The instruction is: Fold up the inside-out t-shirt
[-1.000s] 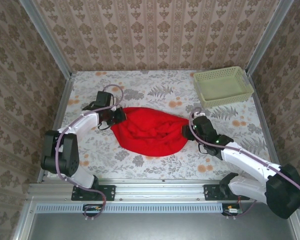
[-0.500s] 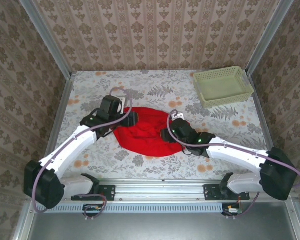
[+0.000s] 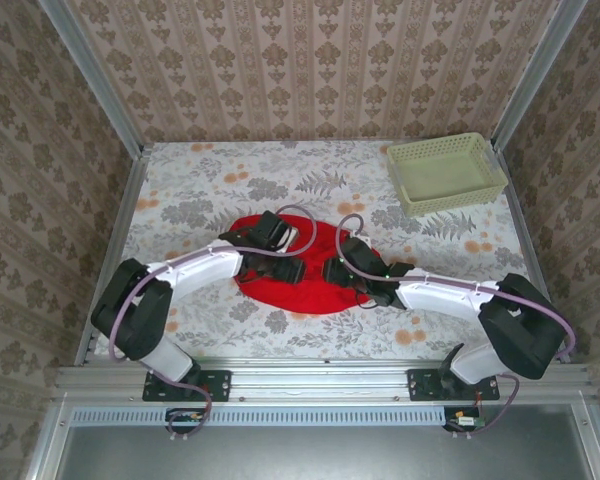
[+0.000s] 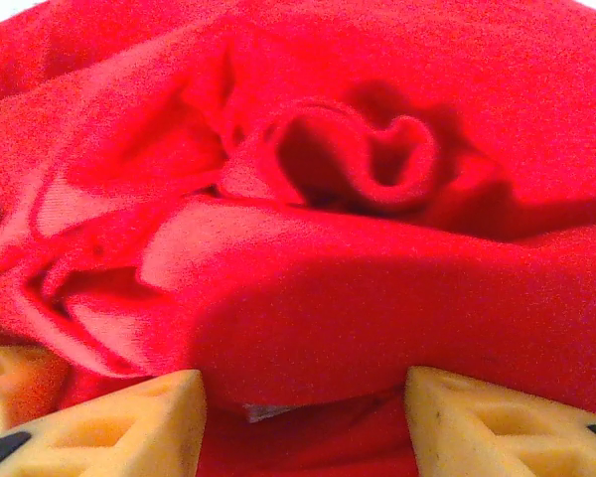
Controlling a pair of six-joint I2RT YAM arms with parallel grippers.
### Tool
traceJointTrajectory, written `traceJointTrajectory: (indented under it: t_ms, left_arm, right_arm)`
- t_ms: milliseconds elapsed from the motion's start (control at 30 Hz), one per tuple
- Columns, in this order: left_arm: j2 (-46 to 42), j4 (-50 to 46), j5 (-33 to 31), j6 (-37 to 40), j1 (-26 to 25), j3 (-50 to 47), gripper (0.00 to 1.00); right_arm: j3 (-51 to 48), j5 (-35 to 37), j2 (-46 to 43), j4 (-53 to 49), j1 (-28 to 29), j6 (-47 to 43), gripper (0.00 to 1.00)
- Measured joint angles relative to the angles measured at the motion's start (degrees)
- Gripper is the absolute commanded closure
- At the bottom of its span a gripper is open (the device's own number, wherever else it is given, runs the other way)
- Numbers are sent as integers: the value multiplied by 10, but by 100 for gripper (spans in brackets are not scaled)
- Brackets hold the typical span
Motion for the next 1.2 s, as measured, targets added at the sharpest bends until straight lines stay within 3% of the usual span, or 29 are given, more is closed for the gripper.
traceJointTrajectory:
  t_ms: [167, 267, 433, 600, 867, 1200]
  left_arm:
    - [18, -2, -10, 6, 0, 12, 52]
    - [23, -4, -12, 6, 0, 19, 73]
    - [24, -11, -11, 2, -1, 35, 98]
    - [-12, -40, -12, -5, -12, 54, 100]
    - [-169, -37, 11, -30, 1, 59, 100]
    - [-182, -37, 42, -45, 27, 54, 100]
  right_arm:
    - [-7, -9, 4, 8, -12, 5, 44]
    - [-7, -18, 8, 15, -14, 5, 43]
    - [-8, -27, 10, 23, -14, -1, 42]
    - [-20, -28, -17, 19, -14, -25, 41]
    - [-23, -28, -104, 12, 9, -73, 41]
    - [-4, -31, -72, 13, 57, -108, 41]
